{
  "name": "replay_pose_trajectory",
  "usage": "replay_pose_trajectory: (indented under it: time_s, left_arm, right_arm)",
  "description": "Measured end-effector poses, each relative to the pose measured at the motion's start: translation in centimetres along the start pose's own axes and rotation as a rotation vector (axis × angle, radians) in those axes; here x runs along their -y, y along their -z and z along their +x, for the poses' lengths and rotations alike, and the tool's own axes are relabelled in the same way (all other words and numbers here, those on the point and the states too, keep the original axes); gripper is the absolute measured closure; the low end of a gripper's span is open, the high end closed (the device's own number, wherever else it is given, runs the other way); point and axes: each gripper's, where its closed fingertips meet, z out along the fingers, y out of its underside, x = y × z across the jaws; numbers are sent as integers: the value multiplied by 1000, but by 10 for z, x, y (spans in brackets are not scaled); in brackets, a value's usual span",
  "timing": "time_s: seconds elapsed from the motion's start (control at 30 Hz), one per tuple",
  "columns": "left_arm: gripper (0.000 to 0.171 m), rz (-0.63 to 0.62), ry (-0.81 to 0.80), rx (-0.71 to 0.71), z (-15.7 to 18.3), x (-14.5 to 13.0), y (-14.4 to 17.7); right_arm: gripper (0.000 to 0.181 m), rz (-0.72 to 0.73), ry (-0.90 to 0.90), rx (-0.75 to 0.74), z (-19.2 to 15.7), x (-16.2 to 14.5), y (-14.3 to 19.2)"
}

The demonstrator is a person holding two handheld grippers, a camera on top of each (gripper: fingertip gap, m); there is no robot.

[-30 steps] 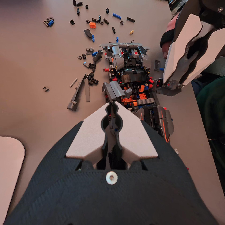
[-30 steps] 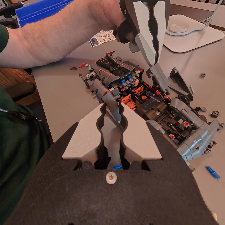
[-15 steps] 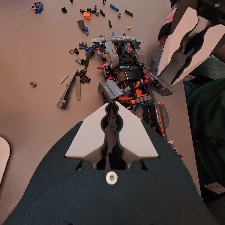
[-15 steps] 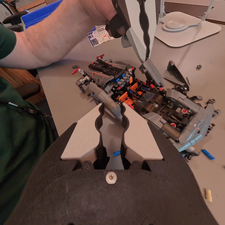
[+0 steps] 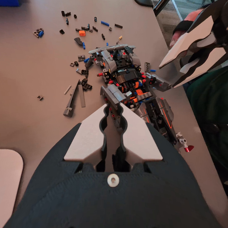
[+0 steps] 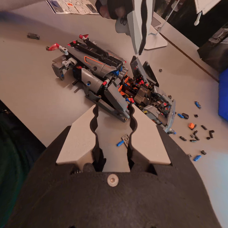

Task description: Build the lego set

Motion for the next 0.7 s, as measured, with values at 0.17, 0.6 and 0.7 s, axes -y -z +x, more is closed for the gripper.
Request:
replay_pose_trajectory:
  time_s: [0.17, 0.6, 0.7]
  left_arm:
    - [155, -39, -49, -70, 0, -8, -10]
    - [135, -56, -377, 32, -10, -16, -17]
    - [136, -30, -390, 38, -11, -15, -23]
  right_arm:
    - [138, -8, 128, -74, 1, 7, -8]
    - [154, -29, 244, -155, 1, 4, -23]
    - [154, -23, 240, -153, 0, 4, -23]
